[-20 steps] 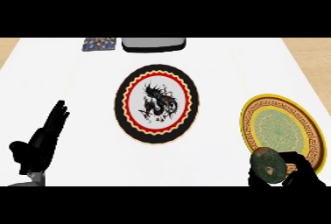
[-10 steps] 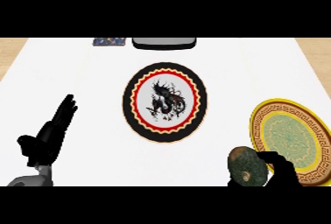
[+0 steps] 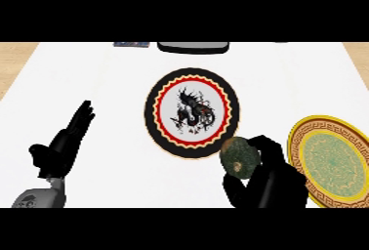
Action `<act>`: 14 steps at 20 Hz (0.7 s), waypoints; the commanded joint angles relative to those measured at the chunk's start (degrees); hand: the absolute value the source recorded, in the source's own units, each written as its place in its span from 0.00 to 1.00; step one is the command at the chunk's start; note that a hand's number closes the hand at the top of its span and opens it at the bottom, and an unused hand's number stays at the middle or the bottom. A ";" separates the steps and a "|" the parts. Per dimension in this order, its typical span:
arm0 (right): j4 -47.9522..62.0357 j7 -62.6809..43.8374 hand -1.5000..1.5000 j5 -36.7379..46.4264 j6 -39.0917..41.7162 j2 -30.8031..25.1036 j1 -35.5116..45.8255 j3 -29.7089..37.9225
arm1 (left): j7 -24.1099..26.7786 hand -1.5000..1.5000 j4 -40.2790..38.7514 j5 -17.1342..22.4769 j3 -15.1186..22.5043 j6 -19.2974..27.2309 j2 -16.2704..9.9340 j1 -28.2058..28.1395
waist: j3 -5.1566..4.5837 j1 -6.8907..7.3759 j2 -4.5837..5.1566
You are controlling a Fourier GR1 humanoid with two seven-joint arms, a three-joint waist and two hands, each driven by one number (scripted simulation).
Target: Pick the squash from the plate and place it in the plate
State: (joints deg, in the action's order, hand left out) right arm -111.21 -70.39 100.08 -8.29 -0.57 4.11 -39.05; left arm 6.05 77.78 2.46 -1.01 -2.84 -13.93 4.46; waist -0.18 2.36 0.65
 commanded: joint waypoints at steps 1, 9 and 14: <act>8.05 -14.45 1.00 -5.11 1.50 0.54 11.70 3.58 | -0.03 0.50 -0.15 0.31 -0.40 -0.87 -0.75 0.92 | 0.10 1.39 0.30; 21.15 -14.60 1.00 -12.08 -9.13 0.54 21.82 12.65 | -0.12 0.50 -1.66 -0.45 0.79 -0.01 1.26 2.36 | 0.26 1.92 0.59; 25.54 -14.79 0.00 -13.35 -13.12 0.54 24.66 19.03 | -0.88 0.50 -1.90 -0.56 1.04 -0.22 1.29 3.80 | 0.30 1.87 0.68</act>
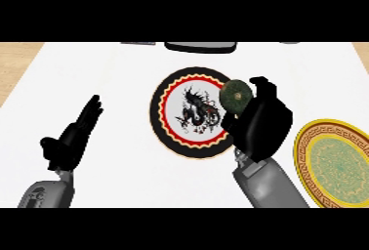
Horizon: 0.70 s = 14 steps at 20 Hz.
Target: Pick the squash from the plate and place it in the plate
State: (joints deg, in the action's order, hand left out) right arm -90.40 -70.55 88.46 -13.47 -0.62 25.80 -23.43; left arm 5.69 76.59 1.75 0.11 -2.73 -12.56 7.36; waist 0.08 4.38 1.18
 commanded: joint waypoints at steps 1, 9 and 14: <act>6.05 -14.63 0.00 -2.83 -8.13 0.58 3.81 4.72 | -0.17 0.50 -0.23 0.48 -0.20 -0.16 0.34 0.32 | 0.04 0.48 0.11; 7.49 -13.62 0.00 -2.81 -20.19 0.59 6.61 7.90 | 0.40 0.50 -0.62 -0.22 0.10 -0.51 -0.16 0.19 | 0.08 0.34 -0.32; 1.24 -11.29 0.00 -1.38 -28.34 0.59 5.51 11.12 | 0.69 0.50 -1.34 0.61 -1.54 -0.99 -1.44 -0.91 | 0.13 -1.08 -0.93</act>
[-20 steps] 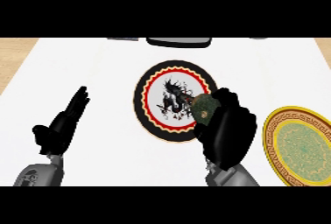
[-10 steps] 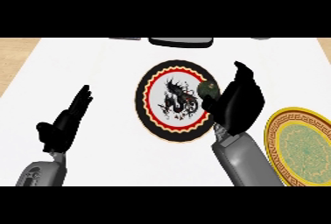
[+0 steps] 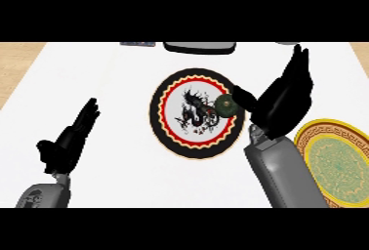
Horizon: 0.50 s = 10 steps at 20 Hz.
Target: Pick the squash from the plate and place it in the plate
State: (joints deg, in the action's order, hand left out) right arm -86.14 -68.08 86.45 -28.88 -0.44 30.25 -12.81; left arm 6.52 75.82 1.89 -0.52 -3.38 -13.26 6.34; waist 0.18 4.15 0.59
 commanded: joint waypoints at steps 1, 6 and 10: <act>-3.32 -13.43 0.00 0.69 -15.15 0.42 -0.97 1.00 | 0.90 0.50 -0.59 -0.44 0.18 0.53 0.56 -1.57 | 0.04 -1.11 -0.33; -9.91 -9.91 0.00 -1.21 -24.69 0.43 -11.04 -1.26 | 0.84 0.50 -0.65 0.09 -1.24 1.02 0.05 -0.99 | 0.10 -3.27 -0.76; -15.06 -9.37 0.00 -0.05 -29.19 0.44 -21.08 -8.50 | 0.44 0.50 -0.45 1.02 -2.35 0.30 -0.85 -2.31 | -0.05 -4.09 -1.16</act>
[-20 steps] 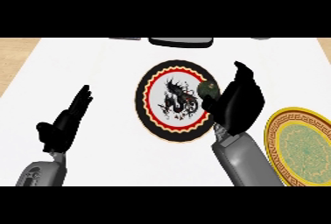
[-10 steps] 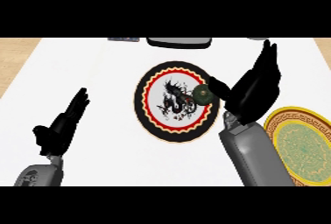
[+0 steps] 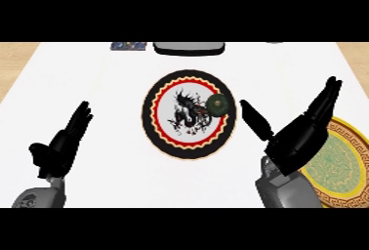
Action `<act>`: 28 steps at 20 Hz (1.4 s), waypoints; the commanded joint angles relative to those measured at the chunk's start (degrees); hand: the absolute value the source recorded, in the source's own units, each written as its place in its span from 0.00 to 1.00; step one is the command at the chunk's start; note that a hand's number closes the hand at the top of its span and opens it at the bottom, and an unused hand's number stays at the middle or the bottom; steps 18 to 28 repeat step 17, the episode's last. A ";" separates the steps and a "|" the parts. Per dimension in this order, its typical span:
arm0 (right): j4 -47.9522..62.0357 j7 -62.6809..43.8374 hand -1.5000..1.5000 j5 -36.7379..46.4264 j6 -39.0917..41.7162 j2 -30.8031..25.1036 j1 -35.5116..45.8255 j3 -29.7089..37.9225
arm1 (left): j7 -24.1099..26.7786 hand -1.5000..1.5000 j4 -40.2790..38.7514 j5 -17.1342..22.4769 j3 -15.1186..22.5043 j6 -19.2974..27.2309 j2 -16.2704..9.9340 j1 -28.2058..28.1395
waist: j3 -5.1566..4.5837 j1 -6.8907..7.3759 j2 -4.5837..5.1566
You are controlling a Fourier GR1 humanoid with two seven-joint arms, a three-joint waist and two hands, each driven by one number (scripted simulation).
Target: Pick the squash from the plate and place it in the plate
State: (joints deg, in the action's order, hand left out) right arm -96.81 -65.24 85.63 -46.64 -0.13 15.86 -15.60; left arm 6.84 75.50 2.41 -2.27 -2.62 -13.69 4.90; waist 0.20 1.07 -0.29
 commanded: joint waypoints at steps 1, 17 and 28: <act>-7.36 -12.32 0.00 1.42 -10.57 0.13 -8.84 -6.83 | 0.31 0.50 0.12 0.24 -0.80 -0.17 -0.68 -1.20 | -0.12 -1.57 -0.45; -6.66 -6.12 0.00 15.67 -35.58 0.13 -45.66 -25.96 | -0.41 0.50 1.09 0.88 -2.41 -1.30 -1.51 -1.40 | -0.21 -2.39 0.11; -6.66 -6.12 0.00 15.67 -35.58 0.13 -45.66 -25.96 | -0.41 0.50 1.09 0.88 -2.41 -1.30 -1.51 -1.40 | -0.21 -2.39 0.11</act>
